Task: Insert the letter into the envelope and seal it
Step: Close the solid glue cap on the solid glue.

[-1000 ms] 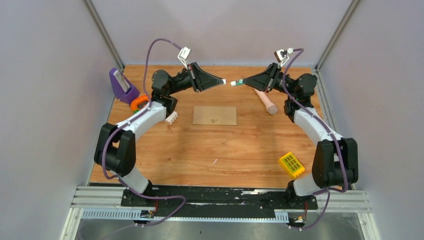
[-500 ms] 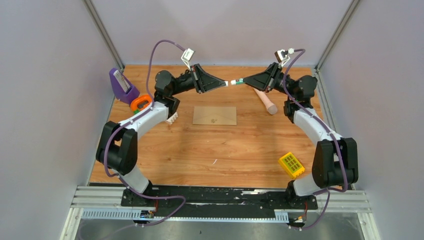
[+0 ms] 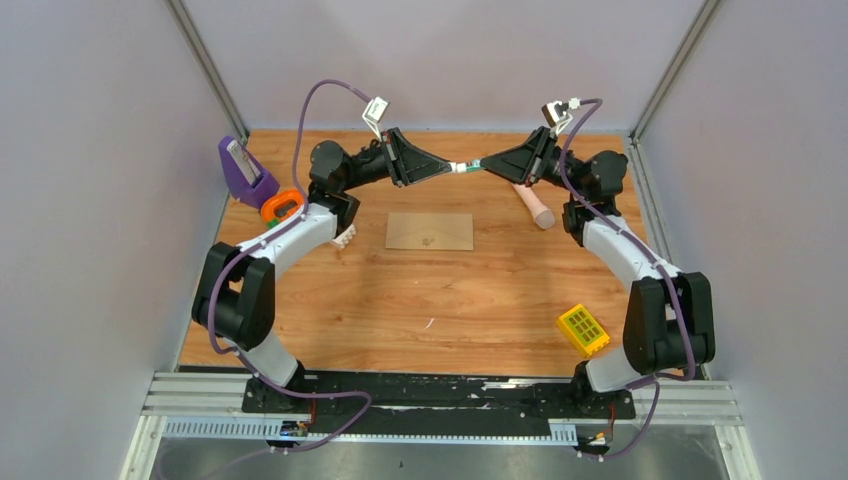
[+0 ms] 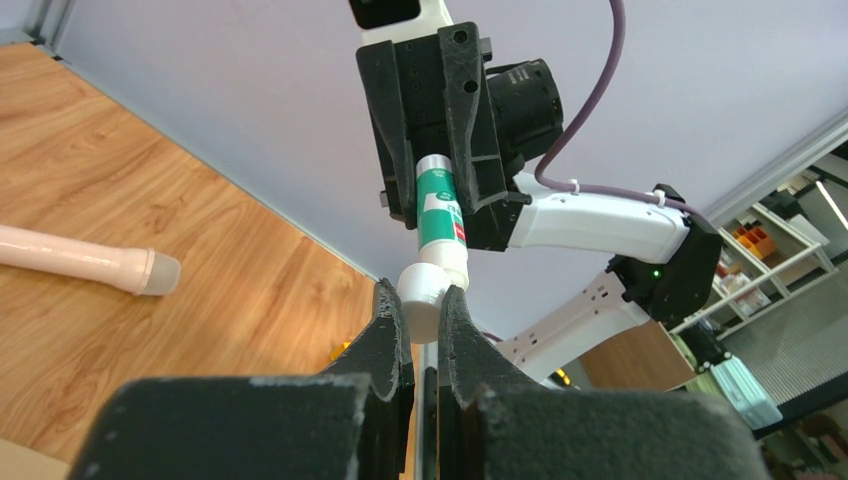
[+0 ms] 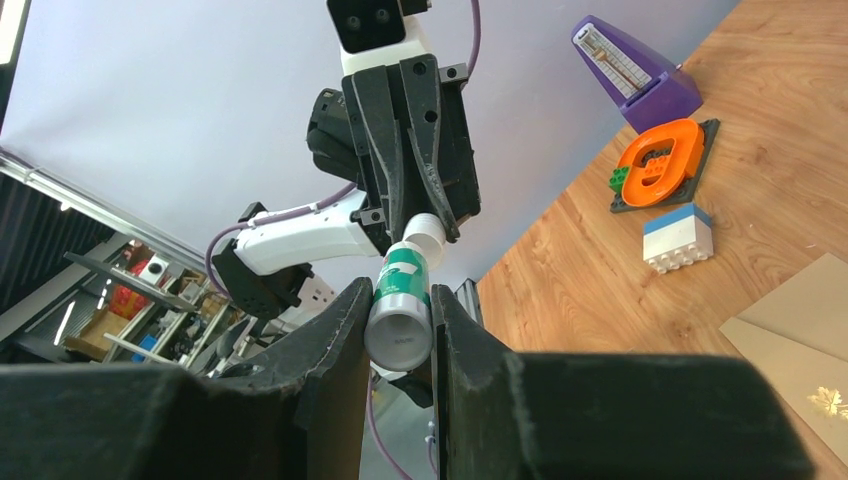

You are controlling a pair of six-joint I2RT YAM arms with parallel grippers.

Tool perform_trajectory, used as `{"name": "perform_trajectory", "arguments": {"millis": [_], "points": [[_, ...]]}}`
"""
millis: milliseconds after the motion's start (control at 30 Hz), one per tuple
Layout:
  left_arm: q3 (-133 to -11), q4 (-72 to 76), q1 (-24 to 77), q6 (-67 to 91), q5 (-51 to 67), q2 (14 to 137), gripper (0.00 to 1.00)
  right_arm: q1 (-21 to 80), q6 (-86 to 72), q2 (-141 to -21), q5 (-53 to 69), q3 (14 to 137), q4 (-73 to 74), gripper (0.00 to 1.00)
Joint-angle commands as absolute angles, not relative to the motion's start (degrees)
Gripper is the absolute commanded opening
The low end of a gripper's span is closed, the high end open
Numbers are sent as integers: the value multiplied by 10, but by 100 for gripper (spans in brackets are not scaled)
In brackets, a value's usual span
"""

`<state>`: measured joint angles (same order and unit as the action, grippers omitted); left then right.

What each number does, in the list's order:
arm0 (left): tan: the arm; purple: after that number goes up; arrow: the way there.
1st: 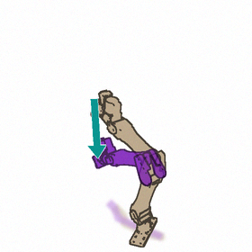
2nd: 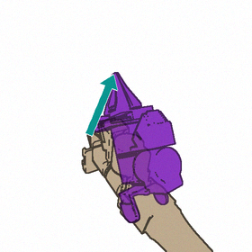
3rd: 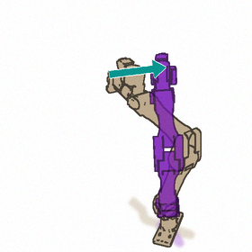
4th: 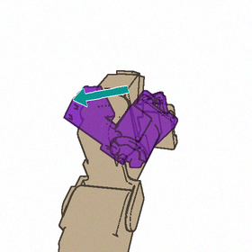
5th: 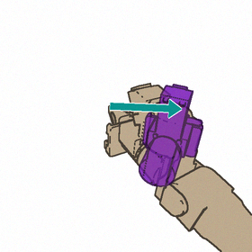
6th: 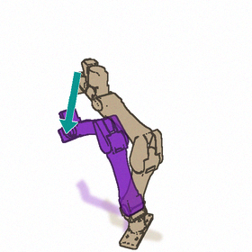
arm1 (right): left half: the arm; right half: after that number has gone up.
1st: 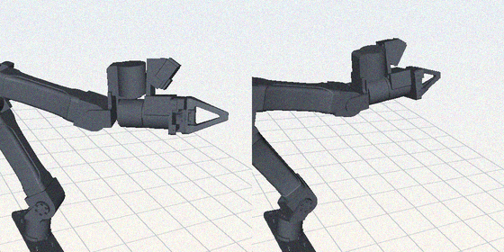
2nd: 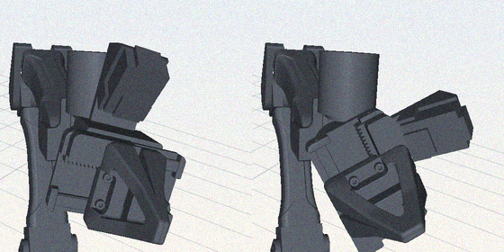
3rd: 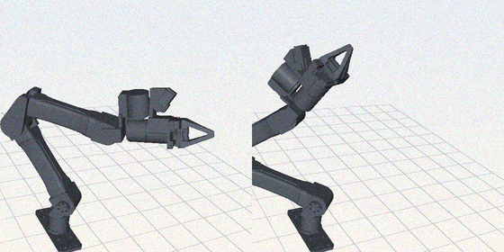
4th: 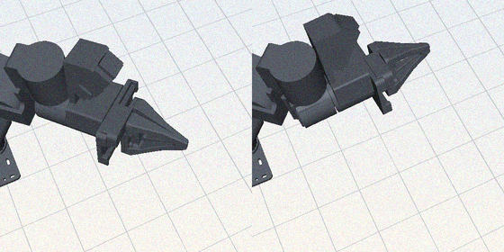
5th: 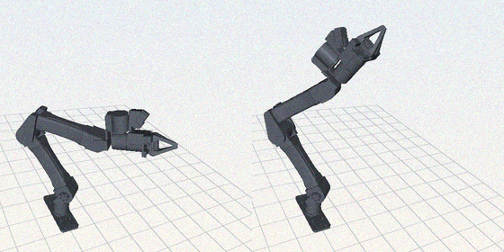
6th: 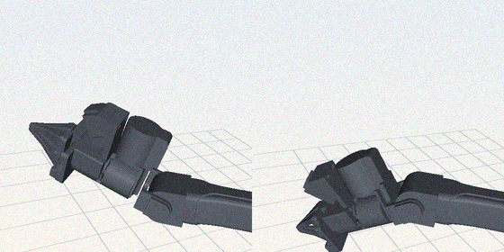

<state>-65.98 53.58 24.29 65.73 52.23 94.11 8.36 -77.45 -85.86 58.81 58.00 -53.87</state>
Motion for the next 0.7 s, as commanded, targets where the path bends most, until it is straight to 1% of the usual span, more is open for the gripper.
{"name": "perform_trajectory", "arguments": {"millis": [0, 667], "points": [[-667, 558, 244, 656, 528, 937, 0, 87, -767, -862, 575, 585, -555, 0], [-665, 573, 246, 669, 535, 937, 0, 87, -757, -867, 570, 583, -550, 0]]}}
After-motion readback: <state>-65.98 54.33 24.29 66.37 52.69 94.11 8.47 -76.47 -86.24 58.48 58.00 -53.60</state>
